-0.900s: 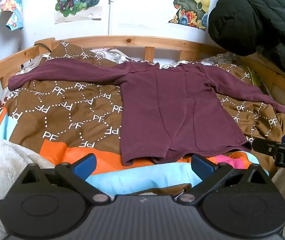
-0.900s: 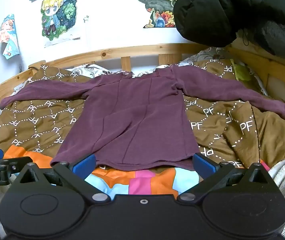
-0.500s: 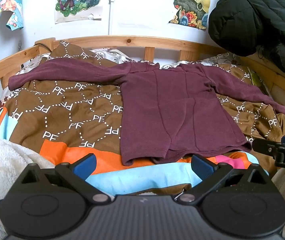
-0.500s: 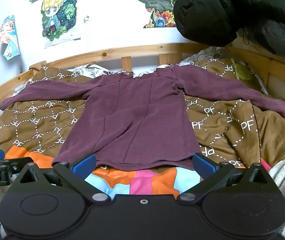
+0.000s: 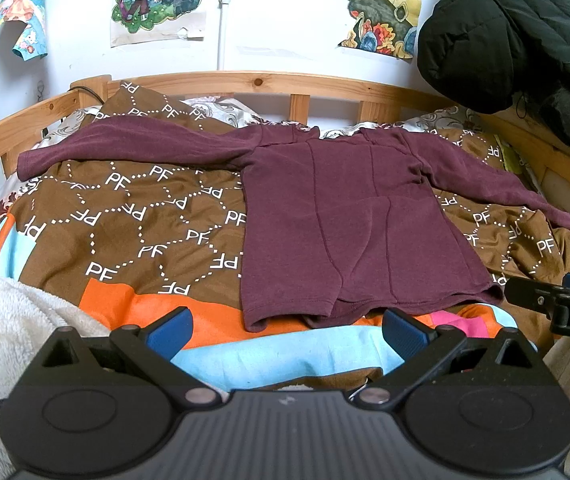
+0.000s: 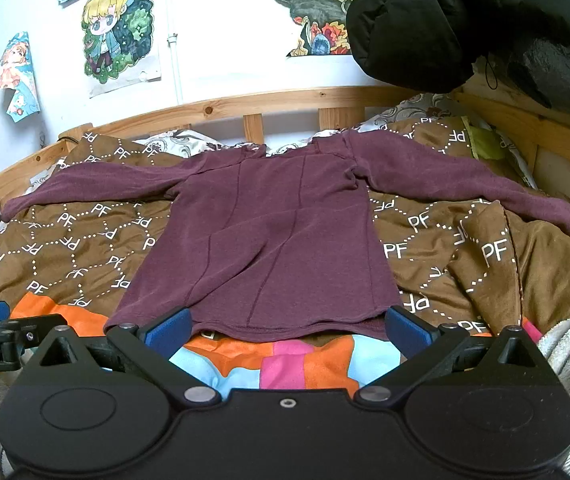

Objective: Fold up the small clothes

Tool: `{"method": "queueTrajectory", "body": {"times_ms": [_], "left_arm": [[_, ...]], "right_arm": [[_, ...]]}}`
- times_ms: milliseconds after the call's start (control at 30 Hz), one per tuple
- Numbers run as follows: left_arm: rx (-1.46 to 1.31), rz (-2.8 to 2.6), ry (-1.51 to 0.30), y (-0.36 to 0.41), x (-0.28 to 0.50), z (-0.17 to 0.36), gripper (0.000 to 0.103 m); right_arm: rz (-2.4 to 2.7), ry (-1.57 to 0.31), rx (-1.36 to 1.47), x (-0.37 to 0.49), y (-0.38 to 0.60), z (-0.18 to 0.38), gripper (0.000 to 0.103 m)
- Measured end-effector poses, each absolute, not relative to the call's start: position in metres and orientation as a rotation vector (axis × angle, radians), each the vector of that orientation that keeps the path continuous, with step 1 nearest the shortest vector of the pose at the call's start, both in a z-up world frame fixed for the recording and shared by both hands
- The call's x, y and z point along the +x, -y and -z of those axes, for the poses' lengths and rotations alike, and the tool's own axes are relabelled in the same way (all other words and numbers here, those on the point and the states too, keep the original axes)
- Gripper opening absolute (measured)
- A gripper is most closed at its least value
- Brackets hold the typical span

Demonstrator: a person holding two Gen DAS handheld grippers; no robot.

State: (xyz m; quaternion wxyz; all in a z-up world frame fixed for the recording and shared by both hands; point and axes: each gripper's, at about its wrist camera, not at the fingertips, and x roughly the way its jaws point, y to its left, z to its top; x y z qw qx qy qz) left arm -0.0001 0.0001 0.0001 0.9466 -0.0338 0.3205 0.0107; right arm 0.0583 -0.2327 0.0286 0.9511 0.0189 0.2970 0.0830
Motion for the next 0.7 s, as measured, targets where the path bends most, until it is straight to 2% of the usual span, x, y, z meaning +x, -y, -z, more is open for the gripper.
{"method": "queueTrajectory", "body": {"times_ms": [700], "left_arm": [[-0.07, -0.022, -0.652, -0.0002, -0.0001, -0.0001, 0.102]], "right_arm": [[-0.171, -0.604, 0.042, 0.0566, 0.2329, -0.0285, 0.103]]}}
